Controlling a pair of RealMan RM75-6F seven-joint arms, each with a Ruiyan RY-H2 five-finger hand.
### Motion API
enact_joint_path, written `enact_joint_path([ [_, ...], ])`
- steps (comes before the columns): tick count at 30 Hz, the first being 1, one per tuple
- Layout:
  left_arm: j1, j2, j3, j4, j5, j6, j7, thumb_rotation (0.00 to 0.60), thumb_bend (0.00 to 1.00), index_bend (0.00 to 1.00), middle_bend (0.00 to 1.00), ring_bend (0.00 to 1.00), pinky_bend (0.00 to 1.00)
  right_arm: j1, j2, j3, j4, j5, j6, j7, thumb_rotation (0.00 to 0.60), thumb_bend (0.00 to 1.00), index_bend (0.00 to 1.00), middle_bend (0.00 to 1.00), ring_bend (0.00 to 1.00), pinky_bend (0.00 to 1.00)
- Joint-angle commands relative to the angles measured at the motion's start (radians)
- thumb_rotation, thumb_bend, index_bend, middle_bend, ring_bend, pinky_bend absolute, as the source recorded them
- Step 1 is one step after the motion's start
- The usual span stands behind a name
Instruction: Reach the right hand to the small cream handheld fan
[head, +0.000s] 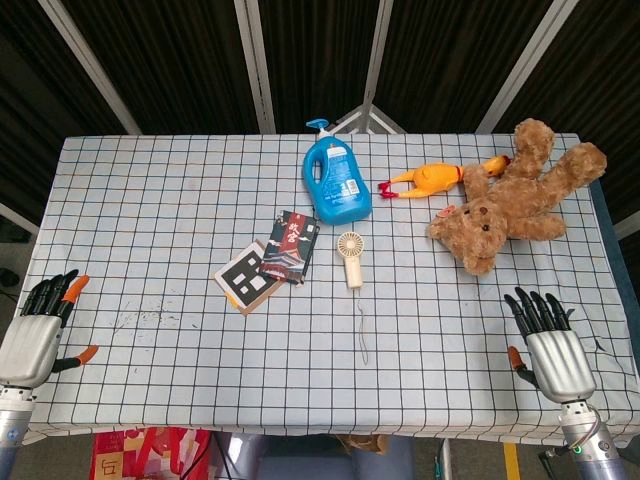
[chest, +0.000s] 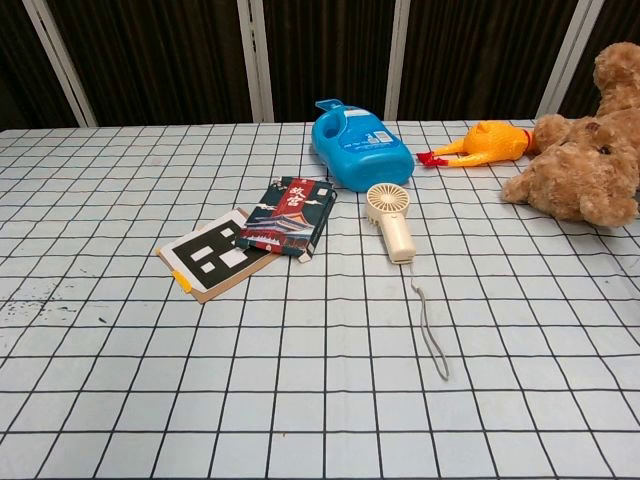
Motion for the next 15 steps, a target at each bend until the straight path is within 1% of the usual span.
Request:
enact_joint_path([
  [1, 0.000, 0.000, 0.000, 0.000, 0.000, 0.000, 0.000, 0.600, 0.09, 0.00, 0.00, 0.00, 0.00, 0.000, 0.000, 0.000, 0.000, -0.001, 0.000, 0.000, 0.600, 0.45, 0.00, 0.00, 0.00, 0.00],
  [7, 0.001, 0.002, 0.002, -0.005, 0.004, 0.003, -0.001, 0.600, 0.09, 0.00, 0.00, 0.00, 0.00, -0.001, 0.000, 0.000, -0.001, -0.003, 0.003, 0.004, 0.600, 0.45, 0.00, 0.00, 0.00, 0.00],
  [12, 0.004, 0.005, 0.004, -0.006, 0.006, 0.005, -0.007, 0.600, 0.09, 0.00, 0.00, 0.00, 0.00, 0.011, -0.009, 0.014, -0.013, -0.001, -0.002, 0.017, 0.600, 0.45, 0.00, 0.00, 0.00, 0.00],
  [14, 0.002, 0.006, 0.001, -0.005, 0.001, 0.002, -0.015, 0.600, 0.09, 0.00, 0.00, 0.00, 0.00, 0.029, -0.016, 0.026, -0.025, 0.006, -0.022, 0.012, 0.600, 0.45, 0.00, 0.01, 0.01, 0.03],
  [15, 0.001, 0.007, 0.000, -0.006, -0.002, -0.002, -0.019, 0.600, 0.09, 0.00, 0.00, 0.00, 0.00, 0.043, -0.022, 0.036, -0.033, 0.012, -0.036, 0.003, 0.600, 0.45, 0.00, 0.03, 0.04, 0.09],
])
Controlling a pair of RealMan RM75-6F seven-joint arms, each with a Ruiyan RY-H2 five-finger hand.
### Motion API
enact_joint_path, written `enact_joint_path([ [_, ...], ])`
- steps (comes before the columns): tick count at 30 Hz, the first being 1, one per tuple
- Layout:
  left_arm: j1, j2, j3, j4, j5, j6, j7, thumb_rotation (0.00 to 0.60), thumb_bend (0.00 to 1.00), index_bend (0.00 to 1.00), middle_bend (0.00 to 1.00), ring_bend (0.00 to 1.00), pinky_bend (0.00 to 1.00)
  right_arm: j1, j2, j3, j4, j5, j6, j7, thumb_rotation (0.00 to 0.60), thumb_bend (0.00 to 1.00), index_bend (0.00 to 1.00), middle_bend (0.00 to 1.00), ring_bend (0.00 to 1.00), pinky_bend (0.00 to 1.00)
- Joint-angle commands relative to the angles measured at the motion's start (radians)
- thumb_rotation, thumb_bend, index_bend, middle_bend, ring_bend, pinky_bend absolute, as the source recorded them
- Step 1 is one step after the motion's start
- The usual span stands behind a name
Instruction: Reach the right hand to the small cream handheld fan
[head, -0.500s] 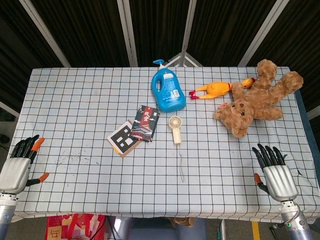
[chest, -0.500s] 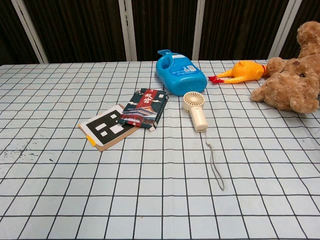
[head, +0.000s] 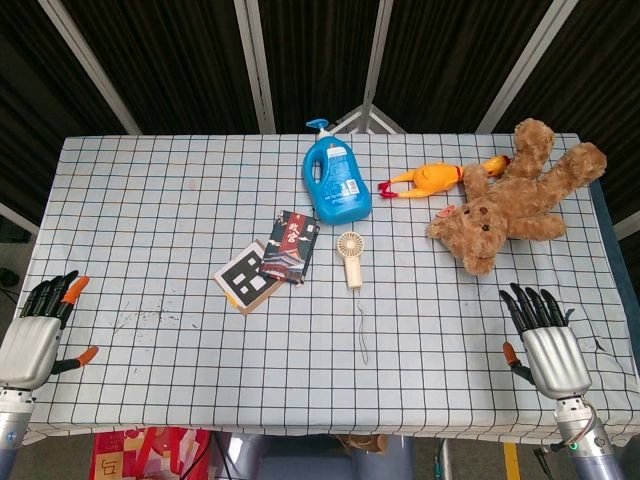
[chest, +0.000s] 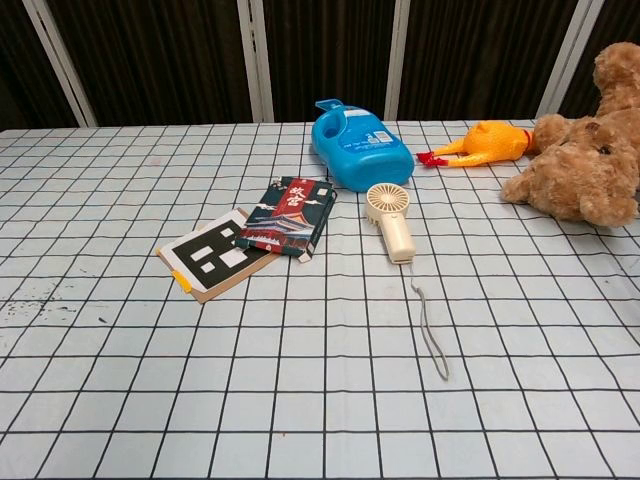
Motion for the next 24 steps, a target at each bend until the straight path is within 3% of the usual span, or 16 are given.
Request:
enact_joint_path([
  [1, -0.003, 0.003, -0.003, -0.001, -0.006, -0.006, -0.009, 0.600, 0.09, 0.00, 0.00, 0.00, 0.00, 0.036, -0.016, 0.027, -0.020, 0.015, -0.037, -0.021, 0.600, 0.45, 0.00, 0.08, 0.11, 0.20],
  [4, -0.004, 0.006, -0.003, -0.001, -0.004, -0.008, -0.012, 0.600, 0.09, 0.00, 0.00, 0.00, 0.00, 0.077, -0.039, 0.056, -0.037, 0.034, -0.077, -0.050, 0.600, 0.45, 0.00, 0.31, 0.37, 0.51],
  [7, -0.005, 0.007, -0.002, -0.001, 0.001, -0.007, -0.015, 0.600, 0.09, 0.00, 0.00, 0.00, 0.00, 0.135, -0.080, 0.094, -0.049, 0.077, -0.146, -0.089, 0.600, 0.45, 0.00, 0.52, 0.60, 0.70],
  [9, -0.005, 0.008, -0.002, -0.001, 0.000, -0.009, -0.019, 0.600, 0.09, 0.00, 0.00, 0.00, 0.00, 0.174, -0.110, 0.113, -0.048, 0.109, -0.196, -0.121, 0.600, 0.46, 0.00, 0.60, 0.68, 0.76],
  [13, -0.007, 0.013, -0.005, -0.005, -0.014, -0.018, -0.029, 0.600, 0.09, 0.00, 0.00, 0.00, 0.00, 0.248, -0.179, 0.149, -0.026, 0.184, -0.284, -0.194, 0.600, 0.57, 0.00, 0.71, 0.79, 0.83],
  [18, -0.008, 0.023, -0.009, -0.011, -0.029, -0.027, -0.044, 0.600, 0.09, 0.00, 0.00, 0.00, 0.00, 0.338, -0.285, 0.193, 0.033, 0.297, -0.376, -0.268, 0.600, 0.67, 0.00, 0.75, 0.83, 0.86],
  [24, -0.012, 0.031, -0.011, -0.012, -0.039, -0.040, -0.057, 0.600, 0.09, 0.00, 0.00, 0.00, 0.00, 0.424, -0.395, 0.227, 0.121, 0.409, -0.438, -0.324, 0.600, 0.68, 0.00, 0.78, 0.86, 0.87],
])
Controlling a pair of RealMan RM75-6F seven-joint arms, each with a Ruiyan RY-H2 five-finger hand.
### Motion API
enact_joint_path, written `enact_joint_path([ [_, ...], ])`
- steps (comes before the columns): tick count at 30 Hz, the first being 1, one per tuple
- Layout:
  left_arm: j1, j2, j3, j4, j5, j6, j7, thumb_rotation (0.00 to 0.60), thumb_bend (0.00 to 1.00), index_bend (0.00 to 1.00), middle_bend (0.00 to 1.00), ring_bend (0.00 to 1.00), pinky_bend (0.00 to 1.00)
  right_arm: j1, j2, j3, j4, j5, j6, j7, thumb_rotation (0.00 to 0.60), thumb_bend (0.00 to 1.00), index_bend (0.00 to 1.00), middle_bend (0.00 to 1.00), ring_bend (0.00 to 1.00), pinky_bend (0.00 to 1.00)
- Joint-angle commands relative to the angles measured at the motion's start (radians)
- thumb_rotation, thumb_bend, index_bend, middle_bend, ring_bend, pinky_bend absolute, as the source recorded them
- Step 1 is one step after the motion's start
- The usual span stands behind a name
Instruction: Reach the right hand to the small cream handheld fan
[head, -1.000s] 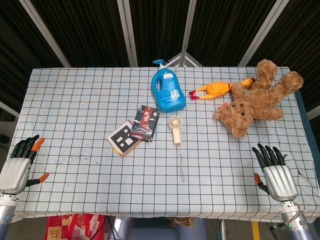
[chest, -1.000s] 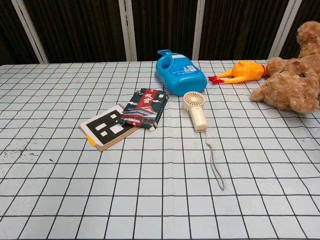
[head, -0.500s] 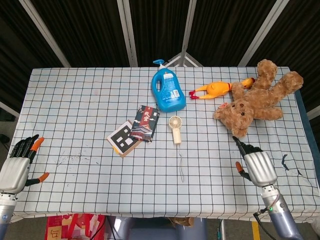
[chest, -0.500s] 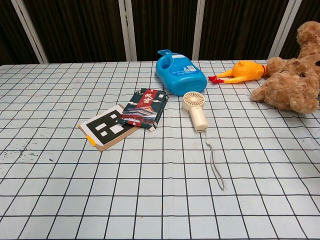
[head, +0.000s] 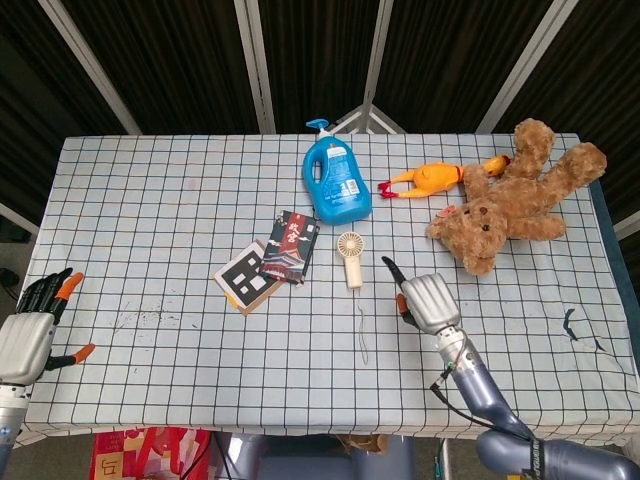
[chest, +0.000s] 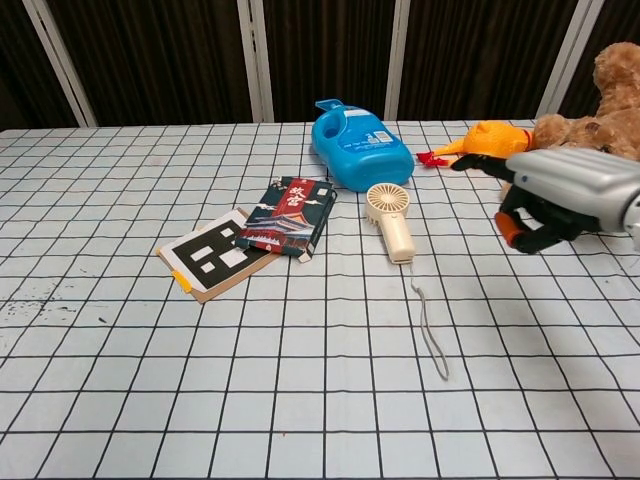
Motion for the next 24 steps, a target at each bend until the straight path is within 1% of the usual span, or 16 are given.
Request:
enact_joint_path([
  [1, -0.002, 0.003, -0.001, -0.001, -0.006, -0.007, -0.008, 0.600, 0.09, 0.00, 0.00, 0.00, 0.00, 0.048, -0.063, 0.027, 0.056, 0.067, -0.041, -0.031, 0.600, 0.69, 0.00, 0.79, 0.87, 0.87],
  [6, -0.004, 0.008, -0.004, -0.004, -0.013, -0.014, -0.027, 0.600, 0.09, 0.00, 0.00, 0.00, 0.00, 0.090, -0.118, 0.032, 0.115, 0.121, -0.064, -0.047, 0.600, 0.69, 0.00, 0.79, 0.87, 0.87],
  [12, -0.005, 0.012, -0.002, -0.007, -0.012, -0.018, -0.036, 0.600, 0.09, 0.00, 0.00, 0.00, 0.00, 0.122, -0.167, 0.032, 0.164, 0.160, -0.073, -0.049, 0.600, 0.69, 0.00, 0.79, 0.87, 0.87],
  [24, -0.009, 0.016, -0.003, -0.007, -0.014, -0.024, -0.047, 0.600, 0.09, 0.00, 0.00, 0.00, 0.00, 0.154, -0.203, 0.009, 0.212, 0.216, -0.079, -0.066, 0.600, 0.69, 0.00, 0.79, 0.87, 0.87],
])
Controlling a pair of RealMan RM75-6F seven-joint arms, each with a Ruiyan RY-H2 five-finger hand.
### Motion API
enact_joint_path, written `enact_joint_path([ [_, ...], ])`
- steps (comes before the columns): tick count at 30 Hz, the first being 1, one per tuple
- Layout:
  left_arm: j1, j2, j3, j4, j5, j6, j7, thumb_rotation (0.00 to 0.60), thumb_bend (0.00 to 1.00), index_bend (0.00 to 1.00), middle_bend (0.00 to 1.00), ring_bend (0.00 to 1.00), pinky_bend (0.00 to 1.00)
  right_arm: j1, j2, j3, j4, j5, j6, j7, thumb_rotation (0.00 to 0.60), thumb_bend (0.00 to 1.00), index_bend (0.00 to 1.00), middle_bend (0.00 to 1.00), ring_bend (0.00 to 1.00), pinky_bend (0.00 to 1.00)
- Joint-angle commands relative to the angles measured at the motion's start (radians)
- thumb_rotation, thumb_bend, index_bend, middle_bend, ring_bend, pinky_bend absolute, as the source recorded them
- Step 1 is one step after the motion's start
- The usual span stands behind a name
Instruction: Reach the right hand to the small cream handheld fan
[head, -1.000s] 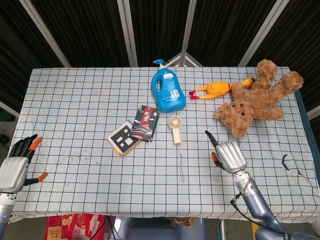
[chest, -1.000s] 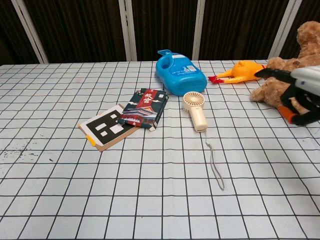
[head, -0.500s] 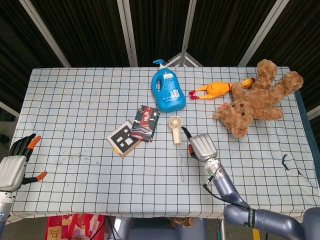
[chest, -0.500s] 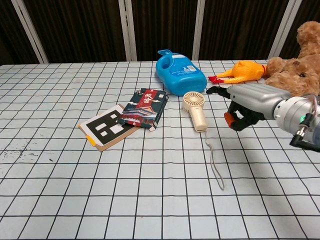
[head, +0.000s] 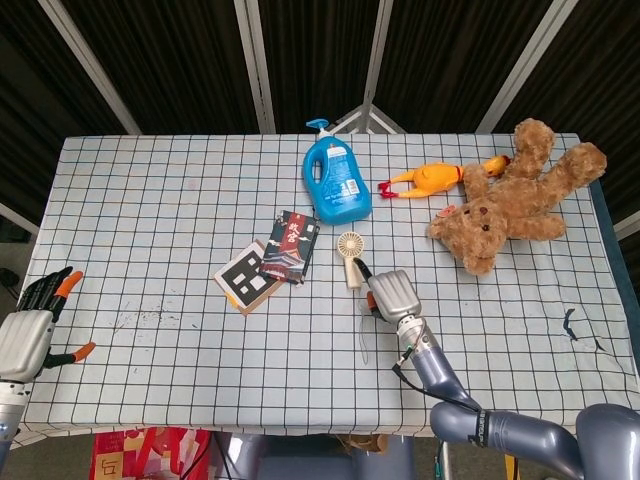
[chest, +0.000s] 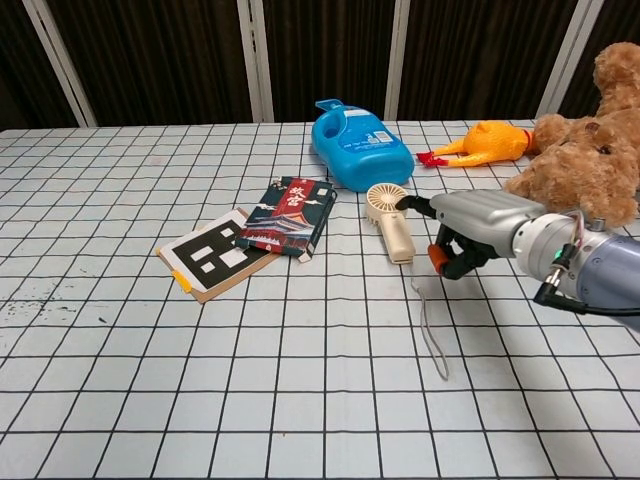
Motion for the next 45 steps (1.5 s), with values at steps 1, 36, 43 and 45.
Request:
enact_joint_path([
  [1, 0.000, 0.000, 0.000, 0.000, 0.000, -0.001, 0.000, 0.600, 0.09, 0.00, 0.00, 0.00, 0.00, 0.006, -0.005, -0.001, 0.006, 0.009, 0.000, 0.002, 0.600, 0.69, 0.00, 0.79, 0.87, 0.87],
  [36, -0.002, 0.001, -0.002, -0.004, -0.008, -0.003, -0.003, 0.600, 0.09, 0.00, 0.00, 0.00, 0.00, 0.046, -0.035, -0.048, 0.051, 0.079, 0.000, 0.006, 0.600, 0.69, 0.00, 0.79, 0.87, 0.87],
  [43, -0.003, 0.001, -0.002, -0.003, -0.008, -0.003, -0.004, 0.600, 0.09, 0.00, 0.00, 0.00, 0.00, 0.043, -0.043, -0.073, 0.066, 0.092, -0.006, 0.001, 0.600, 0.70, 0.00, 0.79, 0.87, 0.87],
  [45, -0.003, 0.001, -0.002, -0.003, -0.009, -0.003, -0.004, 0.600, 0.09, 0.00, 0.00, 0.00, 0.00, 0.042, -0.046, -0.076, 0.071, 0.098, -0.008, 0.000, 0.600, 0.70, 0.00, 0.79, 0.87, 0.87],
])
